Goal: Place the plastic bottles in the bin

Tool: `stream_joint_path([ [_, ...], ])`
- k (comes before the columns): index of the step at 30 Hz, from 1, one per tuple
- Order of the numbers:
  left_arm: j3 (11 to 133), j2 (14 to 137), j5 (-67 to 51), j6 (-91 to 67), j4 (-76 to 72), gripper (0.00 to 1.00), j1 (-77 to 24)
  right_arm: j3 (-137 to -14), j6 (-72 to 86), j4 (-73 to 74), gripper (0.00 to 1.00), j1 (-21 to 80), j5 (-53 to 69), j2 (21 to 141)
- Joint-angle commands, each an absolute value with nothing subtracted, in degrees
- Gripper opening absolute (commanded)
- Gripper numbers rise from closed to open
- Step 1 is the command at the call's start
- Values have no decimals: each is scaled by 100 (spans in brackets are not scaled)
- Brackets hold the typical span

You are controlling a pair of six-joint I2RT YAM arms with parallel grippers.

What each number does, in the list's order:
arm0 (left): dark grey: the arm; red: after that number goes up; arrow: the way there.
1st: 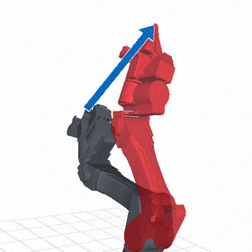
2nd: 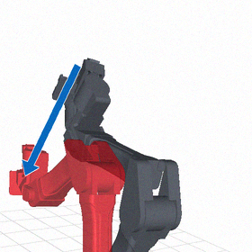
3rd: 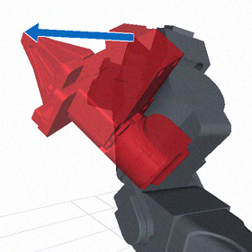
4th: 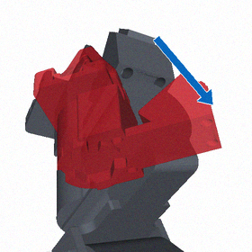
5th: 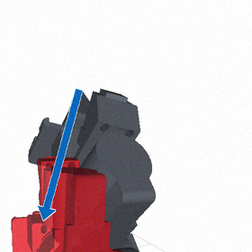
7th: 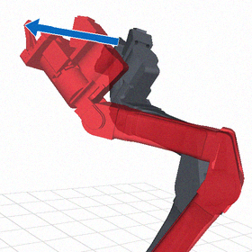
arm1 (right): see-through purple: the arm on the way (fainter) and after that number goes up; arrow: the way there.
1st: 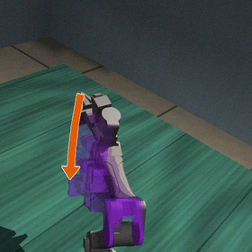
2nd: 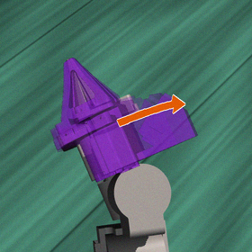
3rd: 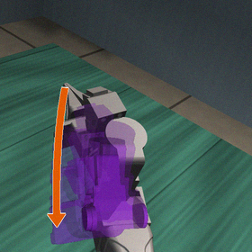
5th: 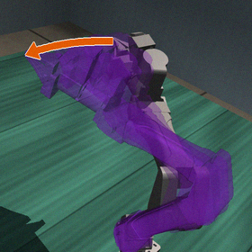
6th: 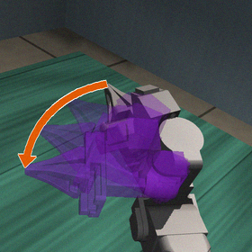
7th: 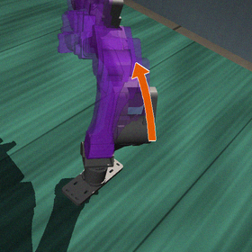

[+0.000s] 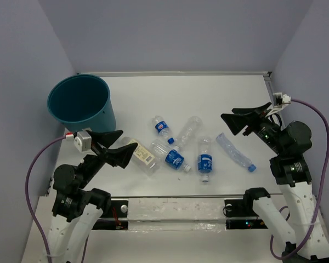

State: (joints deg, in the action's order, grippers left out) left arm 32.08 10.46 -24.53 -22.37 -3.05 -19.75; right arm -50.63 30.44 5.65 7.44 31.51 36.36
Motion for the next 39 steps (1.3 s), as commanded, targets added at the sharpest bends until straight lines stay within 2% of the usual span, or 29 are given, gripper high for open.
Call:
stream_joint_path([
  [1, 3612, 1256, -2268, -2487, -98, 99, -1925, -5326, 2988, 702, 83, 703, 3112, 3577],
  [6, 4059, 1651, -2058, -2697, 517, 99, -1969, -5203, 2848, 791, 83, 703, 2945, 3743],
  [11, 4394, 2073, -1293, -2900, 1773, 99, -1969, -5177, 2637, 993, 83, 703, 2584, 4130],
  [16, 4755, 2530, -581, -2848, 2864, 82, -1969, -5107, 2575, 1037, 85, 703, 2461, 4543],
  [21, 4361, 3022, -413, -3006, 3102, 77, -1978, -4940, 2514, 1037, 86, 764, 2101, 4667],
  [30, 4271, 3787, 920, -3453, 3199, 78, -2328, -4799, 2215, 1231, 88, 984, 1802, 4816],
  [34, 4473, 4734, 1949, -3962, 3252, 87, -3397, -4650, 2232, 1064, 89, 1107, 1854, 4825],
  [39, 4816, 5720, 2741, -4560, 3217, 96, -3902, -4509, 2311, 897, 89, 1467, 1942, 4773],
])
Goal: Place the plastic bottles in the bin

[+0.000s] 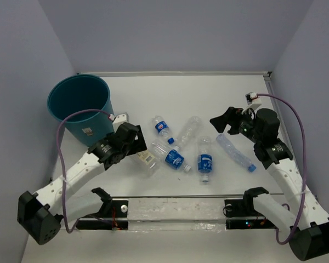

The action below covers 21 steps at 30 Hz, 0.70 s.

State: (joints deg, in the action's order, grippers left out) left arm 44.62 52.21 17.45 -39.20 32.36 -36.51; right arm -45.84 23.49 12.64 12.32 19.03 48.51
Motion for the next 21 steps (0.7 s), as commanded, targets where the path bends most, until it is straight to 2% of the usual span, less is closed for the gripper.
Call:
stream_joint_path([
  [1, 4834, 5957, 2829, -4683, 3208, 96, -3955, -4500, 2303, 862, 89, 1520, 1942, 4781],
  [6, 4956, 6459, 3303, -5710, 3251, 97, -4498, -4377, 2268, 756, 89, 1933, 1907, 4816],
  [11, 5291, 7198, 3972, -6406, 4208, 98, -4834, -4333, 2180, 738, 90, 2215, 1925, 4808],
  [21, 5159, 7585, 4121, -7286, 4772, 99, -5080, -3991, 2074, 457, 91, 2268, 2390, 4649],
])
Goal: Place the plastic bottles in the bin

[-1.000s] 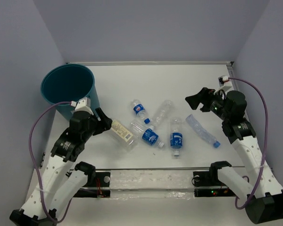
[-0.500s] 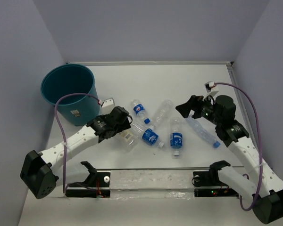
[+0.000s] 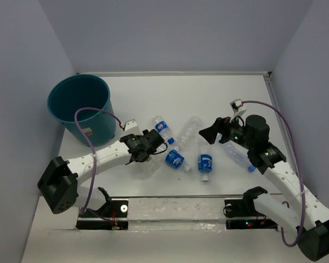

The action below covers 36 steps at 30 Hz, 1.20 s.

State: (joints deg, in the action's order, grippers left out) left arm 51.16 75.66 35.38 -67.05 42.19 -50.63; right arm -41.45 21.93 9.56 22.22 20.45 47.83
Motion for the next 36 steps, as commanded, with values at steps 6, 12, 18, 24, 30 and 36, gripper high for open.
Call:
stream_joint_path([
  [6, 5291, 8085, 4219, -7242, 4614, 99, -5071, -3876, 2118, 246, 91, 2268, 2680, 4641],
  [12, 5423, 8596, 4473, -7356, 4544, 99, -5019, -3753, 2162, 158, 91, 2320, 2892, 4500],
  [18, 5002, 8376, 4500, -7479, 4184, 89, -4957, -3674, 2180, 141, 91, 2320, 2935, 4474],
  [24, 4659, 8061, 4675, -7664, 4157, 62, -4957, -3674, 2197, 132, 91, 2320, 3015, 4491],
  [30, 5200, 7243, 4719, -7182, 4385, 47, -5500, -3735, 2188, 141, 91, 2320, 2962, 4561],
  [36, 7088, 6803, 5711, -6760, 5009, 46, -6783, -3902, 2250, 185, 91, 2320, 2883, 4667],
])
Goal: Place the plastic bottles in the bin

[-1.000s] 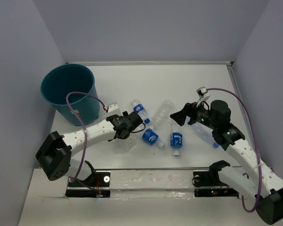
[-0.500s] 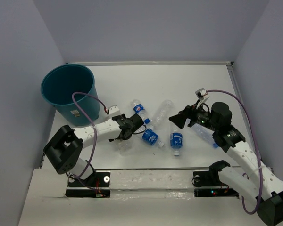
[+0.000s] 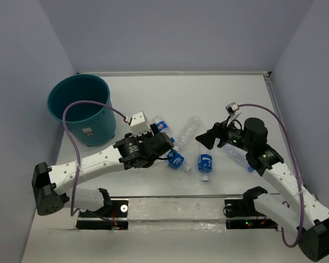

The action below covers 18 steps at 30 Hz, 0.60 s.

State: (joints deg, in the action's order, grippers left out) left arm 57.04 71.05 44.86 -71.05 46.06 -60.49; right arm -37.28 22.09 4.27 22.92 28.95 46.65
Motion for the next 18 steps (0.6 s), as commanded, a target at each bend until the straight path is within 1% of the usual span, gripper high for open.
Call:
stream_joint_path([
  [1, 7336, 6820, 5869, -6654, 5053, 46, -6950, -3911, 2267, 185, 91, 2320, 2848, 4650],
  [3, 7864, 6838, 6362, -6329, 5142, 46, -7259, -3955, 2311, 193, 91, 2320, 2813, 4606],
  [4, 8275, 6786, 6494, -5876, 4933, 46, -7312, -3964, 2320, 228, 91, 2320, 2795, 4597],
  [6, 8411, 6619, 7107, -5076, 4337, 47, -7313, -4008, 2355, 263, 91, 2373, 2743, 4614],
  [7, 8307, 6488, 7389, -4532, 3837, 47, -7295, -4025, 2364, 264, 91, 2373, 2742, 4640],
  [8, 8114, 6130, 7879, -3126, 2483, 47, -7191, -4034, 2364, 264, 91, 2373, 2733, 4702],
  [9, 7895, 5917, 7927, -2250, 1617, 47, -7042, -4078, 2382, 272, 90, 2425, 2690, 4737],
  [10, 7327, 5445, 7832, -1397, 634, 46, -6849, -4104, 2382, 281, 90, 2426, 2672, 4790],
  [11, 6999, 5214, 7596, -640, -1168, 46, -6620, -4139, 2364, 316, 90, 2487, 2654, 4834],
  [12, 6752, 5038, 7533, 490, -1743, 46, -6140, -4192, 2356, 308, 90, 2487, 2585, 4912],
  [13, 6489, 4827, 7506, 788, -2436, 46, -5856, -4227, 2347, 282, 90, 2618, 2540, 4948],
  [14, 6425, 4773, 7367, 991, -2609, 46, -5497, -4262, 2338, 246, 90, 2619, 2505, 4992],
  [15, 6434, 4746, 7156, 906, -2576, 46, -4797, -4289, 2329, 194, 90, 2706, 2496, 5114],
  [18, 6547, 4947, 6497, 721, -2751, 46, -3818, -4429, 2347, -148, 90, 2979, 2461, 5352],
])
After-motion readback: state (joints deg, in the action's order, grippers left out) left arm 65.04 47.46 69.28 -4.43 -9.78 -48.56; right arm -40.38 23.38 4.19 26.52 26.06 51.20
